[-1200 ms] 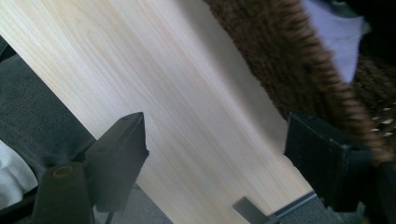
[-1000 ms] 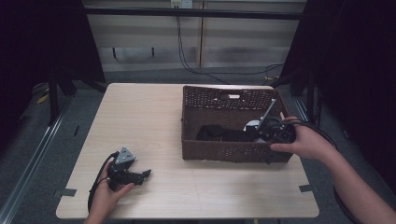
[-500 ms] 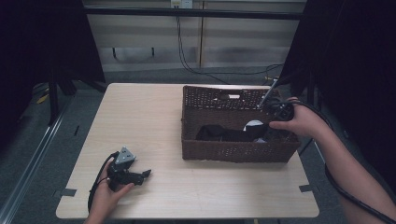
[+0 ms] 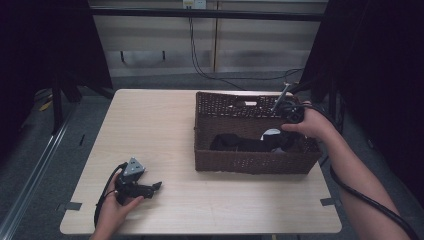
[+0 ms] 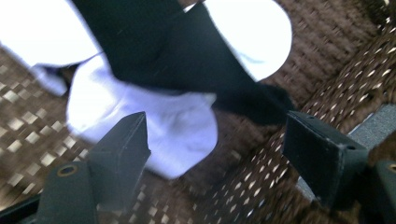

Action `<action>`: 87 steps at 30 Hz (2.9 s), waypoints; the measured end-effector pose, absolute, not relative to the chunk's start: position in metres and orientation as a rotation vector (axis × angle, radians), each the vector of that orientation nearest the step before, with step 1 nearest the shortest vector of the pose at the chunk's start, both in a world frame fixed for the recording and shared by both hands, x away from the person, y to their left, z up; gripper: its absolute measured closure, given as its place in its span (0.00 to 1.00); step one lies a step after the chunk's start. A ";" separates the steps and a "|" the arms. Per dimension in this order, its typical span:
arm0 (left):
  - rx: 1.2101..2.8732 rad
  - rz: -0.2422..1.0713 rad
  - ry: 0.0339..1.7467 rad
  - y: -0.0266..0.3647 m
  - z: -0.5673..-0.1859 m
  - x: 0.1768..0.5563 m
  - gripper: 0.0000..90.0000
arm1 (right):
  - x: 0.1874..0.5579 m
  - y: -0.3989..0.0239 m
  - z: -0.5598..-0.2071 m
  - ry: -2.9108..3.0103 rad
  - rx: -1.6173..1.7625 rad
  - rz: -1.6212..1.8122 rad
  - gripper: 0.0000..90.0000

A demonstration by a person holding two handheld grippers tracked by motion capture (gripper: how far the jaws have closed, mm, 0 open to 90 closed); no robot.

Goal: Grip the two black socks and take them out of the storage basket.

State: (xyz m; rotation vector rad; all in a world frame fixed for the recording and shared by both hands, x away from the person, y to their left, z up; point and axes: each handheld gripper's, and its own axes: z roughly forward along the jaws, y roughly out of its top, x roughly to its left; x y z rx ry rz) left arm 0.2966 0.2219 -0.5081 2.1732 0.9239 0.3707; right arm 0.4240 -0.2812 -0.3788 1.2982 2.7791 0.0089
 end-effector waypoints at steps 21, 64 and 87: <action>2.172 0.374 0.920 0.222 -0.508 0.297 0.17 | 0.449 -0.270 -0.436 2.846 1.326 -0.076 0.71; 2.179 0.373 0.917 0.222 -0.508 0.297 0.17 | 0.402 -0.260 -0.230 2.876 1.162 0.095 0.93; 2.177 0.372 0.918 0.222 -0.508 0.297 0.17 | 0.310 -0.193 -0.213 3.035 0.756 0.172 0.90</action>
